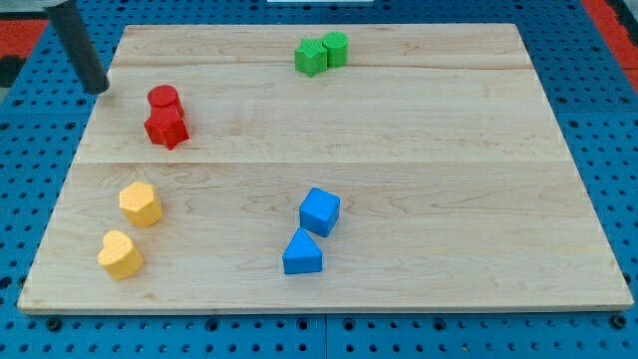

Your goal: Slide the yellow hexagon to the center of the board

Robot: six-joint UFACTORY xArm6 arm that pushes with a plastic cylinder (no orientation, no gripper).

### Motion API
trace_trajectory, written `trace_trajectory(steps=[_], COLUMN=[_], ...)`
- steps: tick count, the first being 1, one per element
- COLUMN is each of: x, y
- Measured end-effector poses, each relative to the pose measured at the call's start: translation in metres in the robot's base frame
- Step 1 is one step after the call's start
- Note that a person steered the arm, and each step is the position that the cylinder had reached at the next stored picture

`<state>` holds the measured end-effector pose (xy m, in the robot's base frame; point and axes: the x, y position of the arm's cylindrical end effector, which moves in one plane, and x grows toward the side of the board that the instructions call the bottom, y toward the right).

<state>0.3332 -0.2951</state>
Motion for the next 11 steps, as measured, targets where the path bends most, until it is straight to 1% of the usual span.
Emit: trace_trajectory(steps=[1, 3, 4, 5, 6, 7, 8, 9, 10, 11], x=[0.051, 0.154, 0.189, 0.189, 0.191, 0.177, 0.158, 0.124, 0.09, 0.088], y=[0.001, 0.06, 0.073, 0.108, 0.173, 0.19, 0.2, 0.212, 0.269, 0.281])
